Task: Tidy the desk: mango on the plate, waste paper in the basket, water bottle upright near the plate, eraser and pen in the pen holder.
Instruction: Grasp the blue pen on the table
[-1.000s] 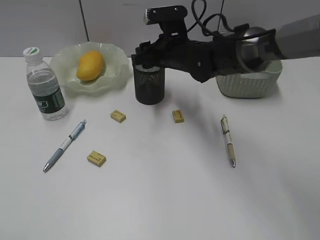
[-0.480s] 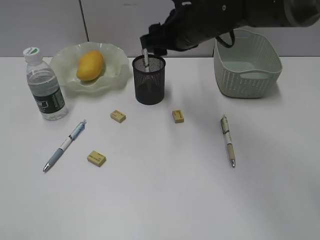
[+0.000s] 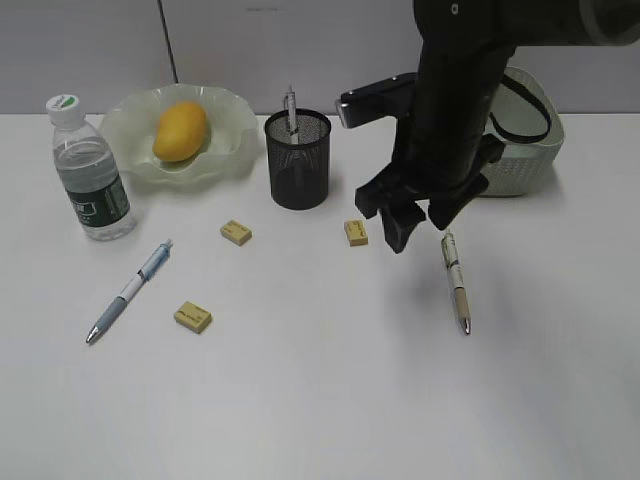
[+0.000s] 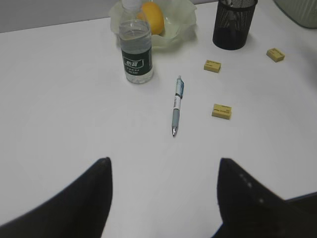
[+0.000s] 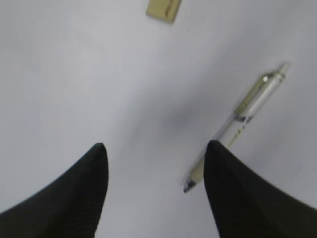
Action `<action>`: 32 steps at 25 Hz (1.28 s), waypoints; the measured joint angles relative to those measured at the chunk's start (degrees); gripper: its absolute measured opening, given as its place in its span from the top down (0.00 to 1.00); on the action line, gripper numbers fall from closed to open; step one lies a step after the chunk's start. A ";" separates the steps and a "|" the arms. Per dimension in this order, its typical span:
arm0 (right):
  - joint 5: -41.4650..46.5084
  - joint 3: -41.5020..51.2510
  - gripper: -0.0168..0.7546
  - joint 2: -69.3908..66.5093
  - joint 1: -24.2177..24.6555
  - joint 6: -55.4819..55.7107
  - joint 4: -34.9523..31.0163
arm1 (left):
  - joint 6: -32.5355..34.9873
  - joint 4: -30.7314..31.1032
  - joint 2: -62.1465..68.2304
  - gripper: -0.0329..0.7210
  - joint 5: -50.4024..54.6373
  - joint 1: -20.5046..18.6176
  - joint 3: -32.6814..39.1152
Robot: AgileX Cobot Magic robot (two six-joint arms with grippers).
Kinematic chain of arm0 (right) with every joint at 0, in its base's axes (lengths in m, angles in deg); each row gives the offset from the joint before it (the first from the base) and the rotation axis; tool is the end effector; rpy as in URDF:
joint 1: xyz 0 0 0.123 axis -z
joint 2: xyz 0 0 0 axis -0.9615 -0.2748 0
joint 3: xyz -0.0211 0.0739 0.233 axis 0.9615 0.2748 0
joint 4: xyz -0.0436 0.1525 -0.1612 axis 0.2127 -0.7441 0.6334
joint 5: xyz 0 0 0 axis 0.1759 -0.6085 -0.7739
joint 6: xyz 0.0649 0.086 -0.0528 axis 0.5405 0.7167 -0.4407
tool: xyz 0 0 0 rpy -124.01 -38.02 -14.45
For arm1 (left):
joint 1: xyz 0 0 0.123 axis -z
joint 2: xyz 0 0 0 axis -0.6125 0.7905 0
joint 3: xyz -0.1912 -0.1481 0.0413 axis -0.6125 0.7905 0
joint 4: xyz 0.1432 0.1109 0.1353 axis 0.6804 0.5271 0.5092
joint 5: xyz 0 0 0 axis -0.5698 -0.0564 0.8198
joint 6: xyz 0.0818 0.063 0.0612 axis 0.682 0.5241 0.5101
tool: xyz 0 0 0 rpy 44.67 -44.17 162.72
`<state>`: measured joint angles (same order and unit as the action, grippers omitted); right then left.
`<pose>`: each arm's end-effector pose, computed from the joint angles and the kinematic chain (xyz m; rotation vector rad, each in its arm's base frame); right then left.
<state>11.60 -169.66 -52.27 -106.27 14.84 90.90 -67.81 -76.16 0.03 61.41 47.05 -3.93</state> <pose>0.3163 0.1972 0.1413 -0.7900 2.8747 0.0490 0.0351 -0.0130 0.2579 0.2381 2.0238 -0.1399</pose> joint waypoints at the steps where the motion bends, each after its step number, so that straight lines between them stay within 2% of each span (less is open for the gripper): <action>1: 2.02 0.00 0.35 0.14 0.00 -0.05 0.63 | 0.00 0.00 0.00 0.28 0.00 0.00 0.00; 4: 8.55 0.00 0.35 1.33 0.00 -0.48 1.82 | 0.00 0.00 0.00 0.28 0.00 0.00 0.00; 7: 11.41 0.00 0.36 4.03 0.00 -1.17 2.16 | 0.00 0.00 0.00 0.28 0.00 0.00 0.00; 25: 11.80 0.37 0.36 34.63 0.00 -1.54 -1.49 | 0.00 0.00 0.00 0.28 0.00 0.00 0.00; 28: 11.80 3.55 0.36 39.24 0.00 -1.54 -1.57 | 0.00 0.00 0.00 0.28 0.00 0.00 0.00; 32: 10.78 13.26 0.36 45.94 0.00 -1.54 -1.64 | 0.00 0.00 0.00 0.28 0.00 0.00 0.00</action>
<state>22.38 -156.40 -6.33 -106.27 13.30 89.26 -67.81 -76.16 0.03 61.41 47.05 -3.93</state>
